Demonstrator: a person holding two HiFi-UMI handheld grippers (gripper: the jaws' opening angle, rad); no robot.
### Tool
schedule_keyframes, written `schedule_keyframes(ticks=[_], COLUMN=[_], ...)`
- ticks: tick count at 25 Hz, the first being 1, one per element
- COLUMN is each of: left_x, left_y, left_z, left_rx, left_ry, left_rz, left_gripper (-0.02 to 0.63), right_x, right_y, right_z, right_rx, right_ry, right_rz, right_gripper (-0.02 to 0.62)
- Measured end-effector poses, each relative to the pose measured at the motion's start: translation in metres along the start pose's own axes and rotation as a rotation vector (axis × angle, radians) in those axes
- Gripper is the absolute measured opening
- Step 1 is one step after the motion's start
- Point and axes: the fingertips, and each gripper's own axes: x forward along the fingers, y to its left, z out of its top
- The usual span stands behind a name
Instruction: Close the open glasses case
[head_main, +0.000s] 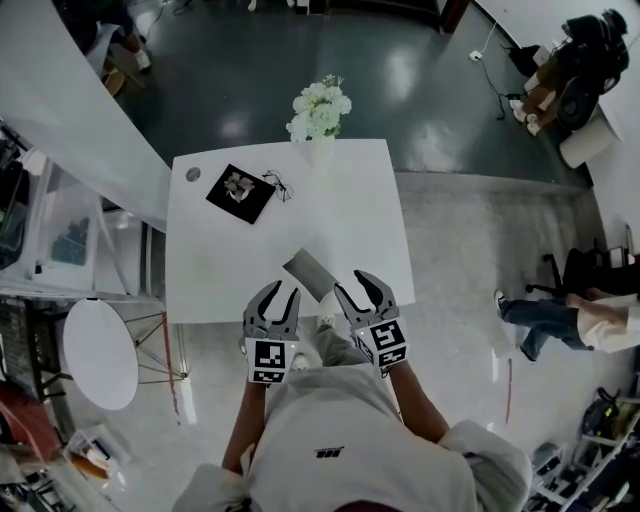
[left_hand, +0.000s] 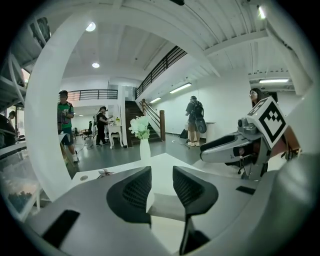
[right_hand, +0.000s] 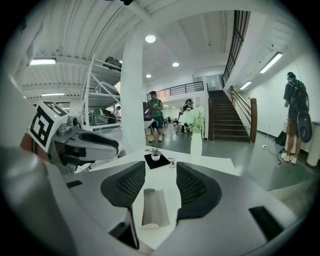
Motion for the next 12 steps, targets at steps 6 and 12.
schedule_keyframes(ticks=[6, 12], left_x=[0.036, 0.063], left_y=[-0.004, -0.005], left_z=[-0.013, -0.030], left_rx=[-0.030, -0.049], left_ry=[0.055, 0.112], left_rz=[-0.005, 0.001], left_gripper=[0.138, 0.130], right_x=[0.024, 0.046], right_y=[-0.022, -0.036], right_z=[-0.018, -0.034], right_rx=[-0.009, -0.017], right_ry=[0.066, 0.122], right_rz=[0.056, 0.106], right_gripper=[0.198, 0.195])
